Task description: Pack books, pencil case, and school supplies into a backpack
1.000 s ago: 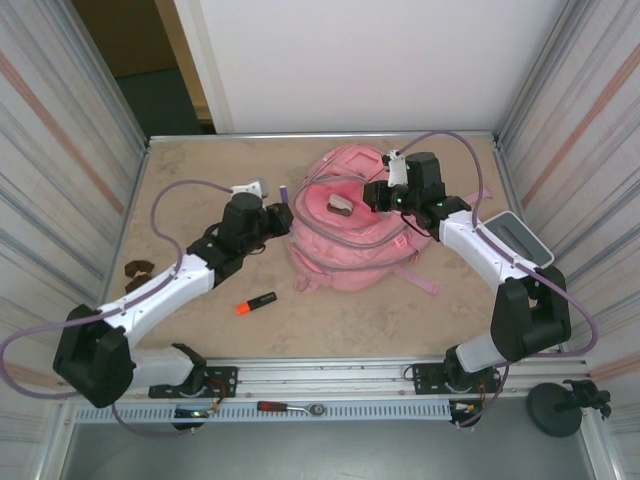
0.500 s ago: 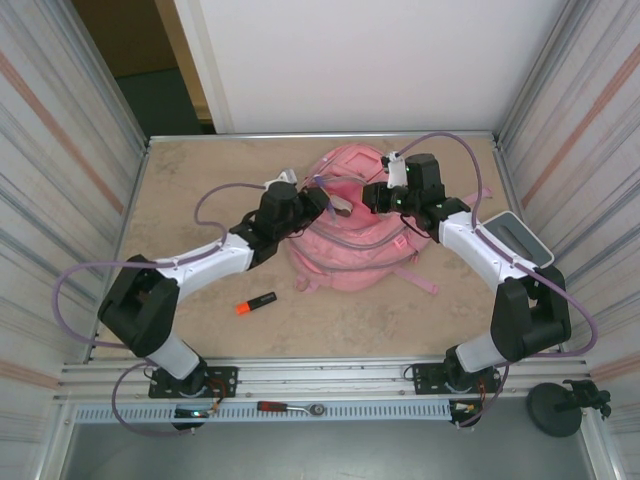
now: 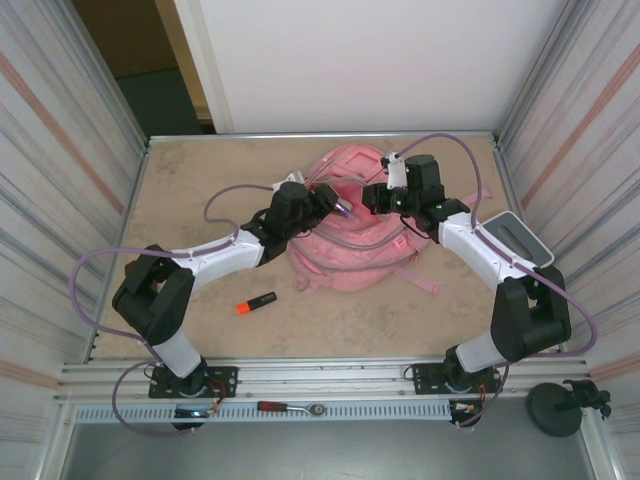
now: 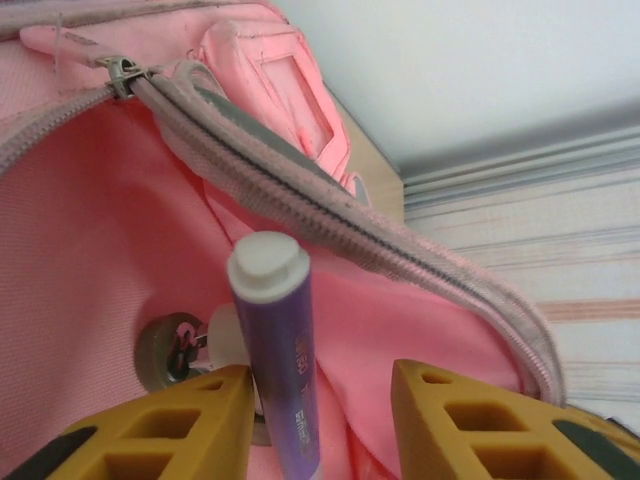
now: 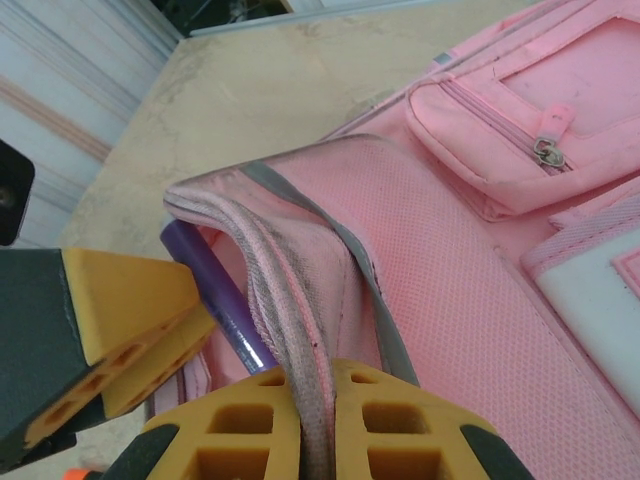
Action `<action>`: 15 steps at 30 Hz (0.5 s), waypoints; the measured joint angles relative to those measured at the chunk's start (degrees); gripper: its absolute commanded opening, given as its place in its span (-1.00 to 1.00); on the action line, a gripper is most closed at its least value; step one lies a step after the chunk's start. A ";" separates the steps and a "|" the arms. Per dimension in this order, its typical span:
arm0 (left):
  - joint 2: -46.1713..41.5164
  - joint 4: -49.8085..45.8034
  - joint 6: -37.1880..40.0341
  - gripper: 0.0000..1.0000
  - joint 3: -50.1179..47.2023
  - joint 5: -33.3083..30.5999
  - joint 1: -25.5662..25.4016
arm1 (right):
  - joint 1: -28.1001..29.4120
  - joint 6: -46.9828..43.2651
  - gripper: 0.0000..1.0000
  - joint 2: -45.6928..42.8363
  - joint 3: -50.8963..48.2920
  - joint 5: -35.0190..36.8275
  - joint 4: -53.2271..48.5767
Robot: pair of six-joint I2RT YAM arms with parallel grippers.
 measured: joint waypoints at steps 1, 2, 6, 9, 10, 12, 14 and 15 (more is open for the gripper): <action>0.00 -0.66 0.68 -0.14 0.00 0.11 0.00 | 0.00 0.00 -0.95 0.00 0.00 -0.02 0.02; 0.00 -1.38 1.57 -0.18 0.00 0.15 0.00 | 0.00 0.00 -0.95 0.00 0.00 -0.02 0.04; 0.00 -4.07 4.76 -0.40 0.00 1.07 0.00 | 0.00 0.00 -0.95 0.00 -0.02 -0.02 0.04; 0.00 -5.42 6.78 -0.56 0.00 1.73 0.00 | 0.00 0.02 -0.95 0.00 -0.07 -0.04 0.04; 0.09 -5.84 7.23 -0.61 0.07 2.03 0.02 | 0.00 0.00 -0.95 0.00 -0.07 -0.04 0.04; 0.85 -7.08 8.11 -0.67 1.07 2.84 0.07 | 0.02 0.02 -0.95 0.00 -0.07 -0.15 0.04; 2.60 -7.63 8.66 -0.70 2.91 3.61 0.09 | 0.02 0.00 -0.95 0.00 -0.07 -0.20 0.04; 3.54 -7.78 8.70 -0.71 3.80 3.91 0.09 | 0.02 0.02 -0.95 0.00 -0.07 -0.20 0.04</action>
